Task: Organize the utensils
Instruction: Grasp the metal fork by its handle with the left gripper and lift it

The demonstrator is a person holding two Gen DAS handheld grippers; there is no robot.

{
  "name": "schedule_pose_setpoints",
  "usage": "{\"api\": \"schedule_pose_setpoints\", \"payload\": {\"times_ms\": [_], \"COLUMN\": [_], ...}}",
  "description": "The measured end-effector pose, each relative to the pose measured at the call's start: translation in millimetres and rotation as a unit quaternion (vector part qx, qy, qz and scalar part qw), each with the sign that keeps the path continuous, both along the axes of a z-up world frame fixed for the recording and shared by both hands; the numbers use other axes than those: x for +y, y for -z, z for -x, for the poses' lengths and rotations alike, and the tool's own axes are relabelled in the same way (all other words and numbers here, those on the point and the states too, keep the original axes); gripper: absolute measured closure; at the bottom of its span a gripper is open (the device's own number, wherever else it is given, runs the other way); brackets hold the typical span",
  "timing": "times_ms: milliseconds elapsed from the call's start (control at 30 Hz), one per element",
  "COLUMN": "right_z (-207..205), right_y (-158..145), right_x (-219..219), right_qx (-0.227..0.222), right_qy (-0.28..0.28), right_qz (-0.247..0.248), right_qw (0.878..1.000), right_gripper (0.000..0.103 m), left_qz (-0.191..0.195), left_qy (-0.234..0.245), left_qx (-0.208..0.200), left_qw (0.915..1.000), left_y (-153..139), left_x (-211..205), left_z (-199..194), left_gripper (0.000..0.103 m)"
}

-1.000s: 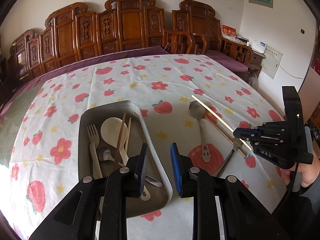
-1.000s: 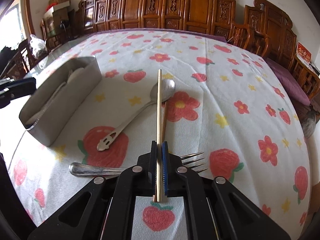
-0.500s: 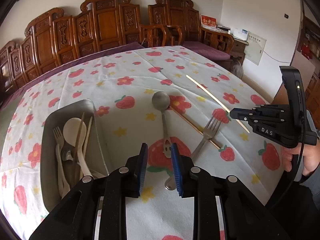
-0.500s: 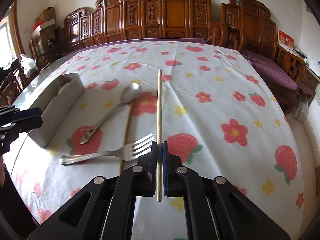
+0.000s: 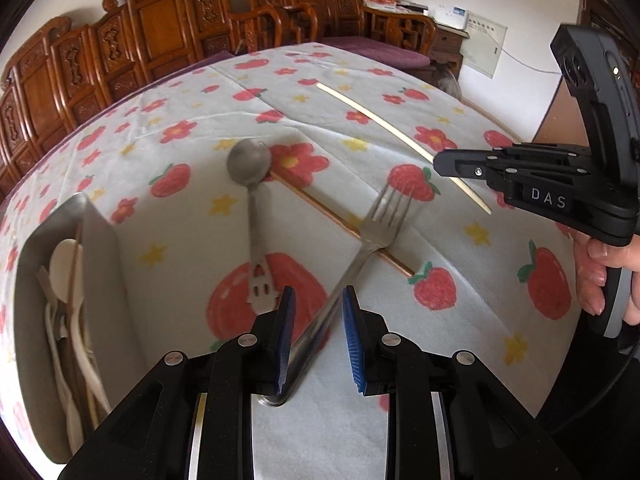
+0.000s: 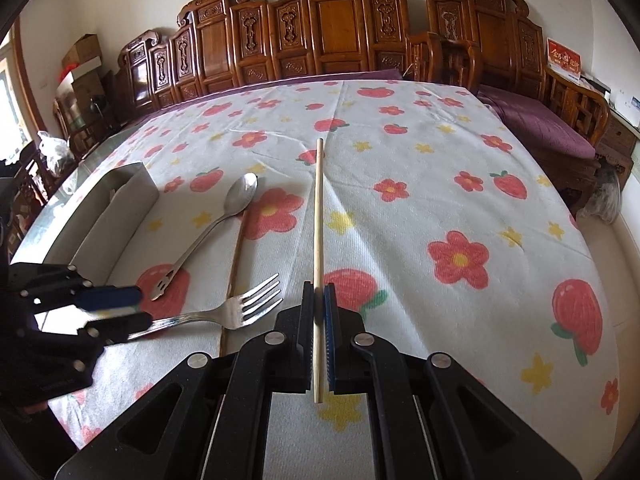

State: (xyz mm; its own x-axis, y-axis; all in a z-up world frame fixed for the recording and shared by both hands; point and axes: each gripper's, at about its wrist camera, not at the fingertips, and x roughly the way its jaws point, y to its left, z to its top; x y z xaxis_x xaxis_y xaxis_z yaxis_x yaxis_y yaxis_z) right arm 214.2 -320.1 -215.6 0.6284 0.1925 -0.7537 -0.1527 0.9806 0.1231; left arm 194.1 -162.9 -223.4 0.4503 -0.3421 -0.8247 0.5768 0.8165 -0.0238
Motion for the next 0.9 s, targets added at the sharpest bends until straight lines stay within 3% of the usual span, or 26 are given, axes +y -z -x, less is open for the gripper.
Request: {"api": "schedule_pose_setpoints", "payload": {"times_ms": [400, 600, 733, 833, 900], "right_z": [-2, -2, -2, -3, -3], "right_y": [-1, -1, -1, 0, -1], "right_x": [6, 8, 10, 11, 13], "right_qx": [0.001, 0.0, 0.002, 0.002, 0.001], "right_qy": [-0.007, -0.01, -0.01, -0.012, -0.014], "right_qz": [-0.01, -0.013, -0.013, -0.014, -0.015], "right_qw": [1.0, 1.0, 1.0, 1.0, 1.0], "right_gripper": [0.097, 0.097, 0.097, 0.097, 0.097], "left_qz": [0.013, -0.01, -0.016, -0.01, 0.002], "left_qy": [0.016, 0.015, 0.014, 0.016, 0.009], "left_qx": [0.033, 0.042, 0.04, 0.039, 0.044], "left_qw": [0.9992, 0.999, 0.999, 0.999, 0.999], "left_y": [10, 15, 14, 12, 9], "left_x": [-24, -27, -26, -27, -25], "left_z": [-16, -20, -20, -16, -14], "left_gripper": [0.081, 0.083, 0.086, 0.097, 0.097]}}
